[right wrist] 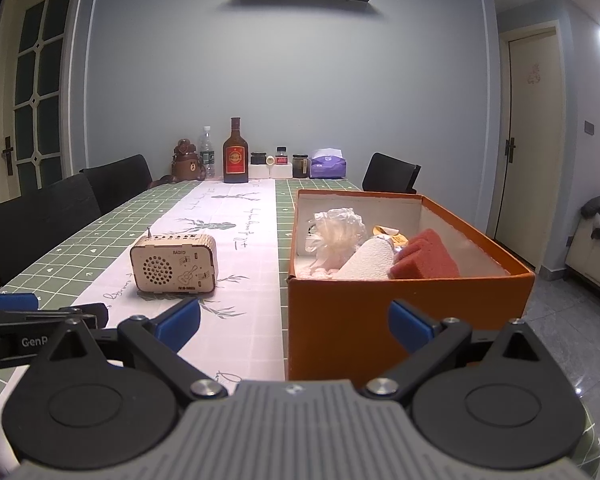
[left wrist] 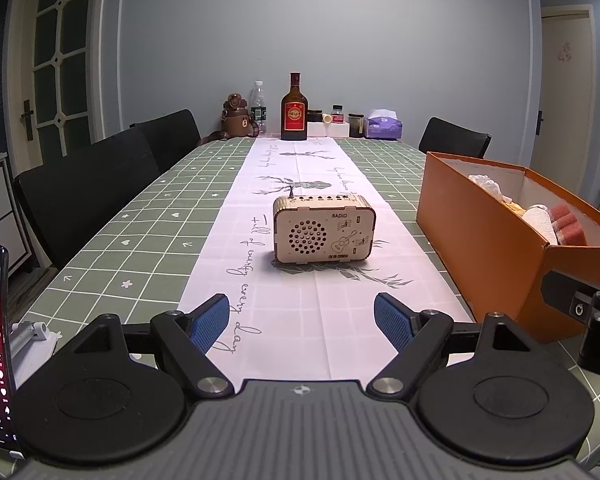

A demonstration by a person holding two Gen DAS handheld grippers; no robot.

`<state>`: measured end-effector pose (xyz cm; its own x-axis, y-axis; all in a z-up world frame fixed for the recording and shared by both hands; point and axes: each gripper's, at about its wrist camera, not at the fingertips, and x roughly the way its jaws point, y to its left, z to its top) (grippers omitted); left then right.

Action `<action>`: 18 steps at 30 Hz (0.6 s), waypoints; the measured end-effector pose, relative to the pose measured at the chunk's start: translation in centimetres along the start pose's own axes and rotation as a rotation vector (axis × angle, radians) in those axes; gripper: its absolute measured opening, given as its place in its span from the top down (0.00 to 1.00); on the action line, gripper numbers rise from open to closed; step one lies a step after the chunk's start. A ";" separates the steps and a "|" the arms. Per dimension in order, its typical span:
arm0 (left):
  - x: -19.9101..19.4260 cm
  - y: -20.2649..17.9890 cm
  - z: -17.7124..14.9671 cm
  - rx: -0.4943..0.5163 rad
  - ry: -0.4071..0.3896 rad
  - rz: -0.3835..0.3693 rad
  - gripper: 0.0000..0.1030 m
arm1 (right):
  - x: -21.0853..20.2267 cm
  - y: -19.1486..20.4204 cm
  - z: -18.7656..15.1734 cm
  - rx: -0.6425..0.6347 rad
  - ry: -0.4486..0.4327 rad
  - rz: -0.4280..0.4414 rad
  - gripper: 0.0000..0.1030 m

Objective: Organize soft objects

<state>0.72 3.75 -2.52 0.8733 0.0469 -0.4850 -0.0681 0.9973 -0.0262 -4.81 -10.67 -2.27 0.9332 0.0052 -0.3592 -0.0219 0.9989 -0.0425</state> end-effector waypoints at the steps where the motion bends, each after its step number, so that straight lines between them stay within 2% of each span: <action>1: 0.0 0.0 0.0 -0.003 -0.001 0.002 0.07 | 0.0 0.0 0.0 -0.001 0.001 0.000 0.04; 18: -0.1 0.2 0.0 -0.008 0.004 0.003 0.07 | 0.5 -0.2 -0.2 0.005 0.018 0.011 0.04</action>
<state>0.62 3.95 -2.53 0.8713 0.0500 -0.4882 -0.0749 0.9967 -0.0317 -4.41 -10.86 -2.58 0.9264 0.0155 -0.3763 -0.0305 0.9990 -0.0337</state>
